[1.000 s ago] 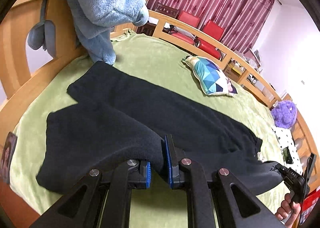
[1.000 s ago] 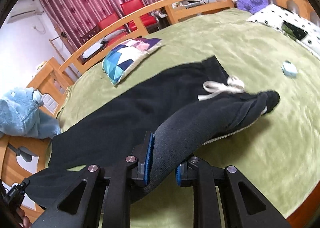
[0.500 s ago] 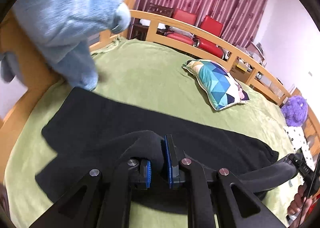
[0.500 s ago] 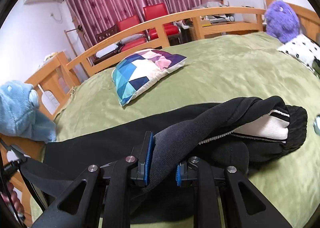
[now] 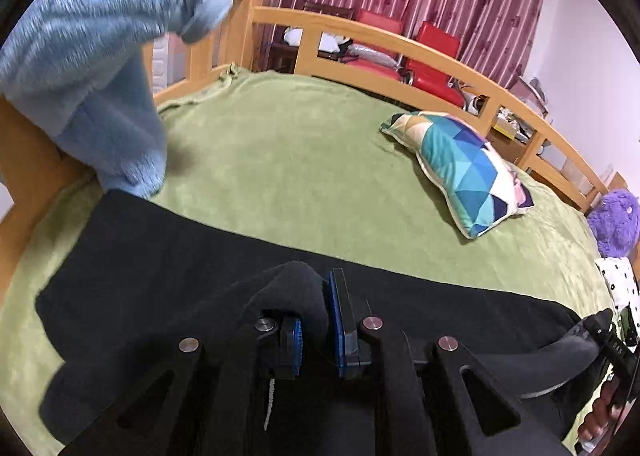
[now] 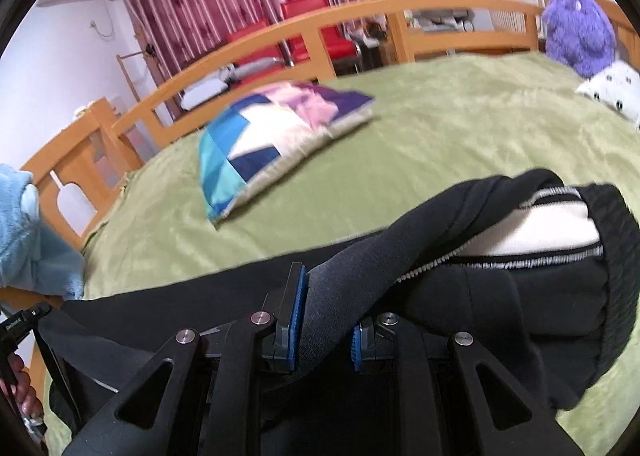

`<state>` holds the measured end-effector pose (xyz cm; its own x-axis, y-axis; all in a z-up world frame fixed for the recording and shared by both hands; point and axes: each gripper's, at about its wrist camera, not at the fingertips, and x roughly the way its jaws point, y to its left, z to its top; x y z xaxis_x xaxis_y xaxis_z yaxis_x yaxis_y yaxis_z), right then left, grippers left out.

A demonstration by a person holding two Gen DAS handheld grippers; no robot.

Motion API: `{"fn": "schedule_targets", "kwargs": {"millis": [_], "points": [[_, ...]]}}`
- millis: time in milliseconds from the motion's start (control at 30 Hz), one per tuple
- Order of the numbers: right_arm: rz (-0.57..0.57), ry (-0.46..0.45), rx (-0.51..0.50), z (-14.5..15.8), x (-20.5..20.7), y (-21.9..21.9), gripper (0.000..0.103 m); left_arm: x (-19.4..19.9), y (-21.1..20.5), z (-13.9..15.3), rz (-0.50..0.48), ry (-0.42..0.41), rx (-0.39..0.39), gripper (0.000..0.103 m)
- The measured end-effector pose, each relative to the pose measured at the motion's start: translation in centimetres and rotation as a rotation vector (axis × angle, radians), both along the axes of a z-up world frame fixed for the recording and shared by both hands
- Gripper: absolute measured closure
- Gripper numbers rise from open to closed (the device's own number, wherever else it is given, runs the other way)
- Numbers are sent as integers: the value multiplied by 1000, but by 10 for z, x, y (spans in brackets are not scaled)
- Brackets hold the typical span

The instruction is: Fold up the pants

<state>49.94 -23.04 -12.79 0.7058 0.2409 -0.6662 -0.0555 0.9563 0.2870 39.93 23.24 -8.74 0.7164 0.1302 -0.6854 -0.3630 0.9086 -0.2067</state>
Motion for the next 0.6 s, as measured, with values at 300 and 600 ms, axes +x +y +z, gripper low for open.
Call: {"fn": "schedule_targets", "kwargs": {"millis": [300,600], "points": [[34,-3,-41,19,-22,4,45,-11,-17,-11,2,71,56,48],[49,19,-26,34,-111,0,41,-88,-34,15,19,49,-37,32]]}}
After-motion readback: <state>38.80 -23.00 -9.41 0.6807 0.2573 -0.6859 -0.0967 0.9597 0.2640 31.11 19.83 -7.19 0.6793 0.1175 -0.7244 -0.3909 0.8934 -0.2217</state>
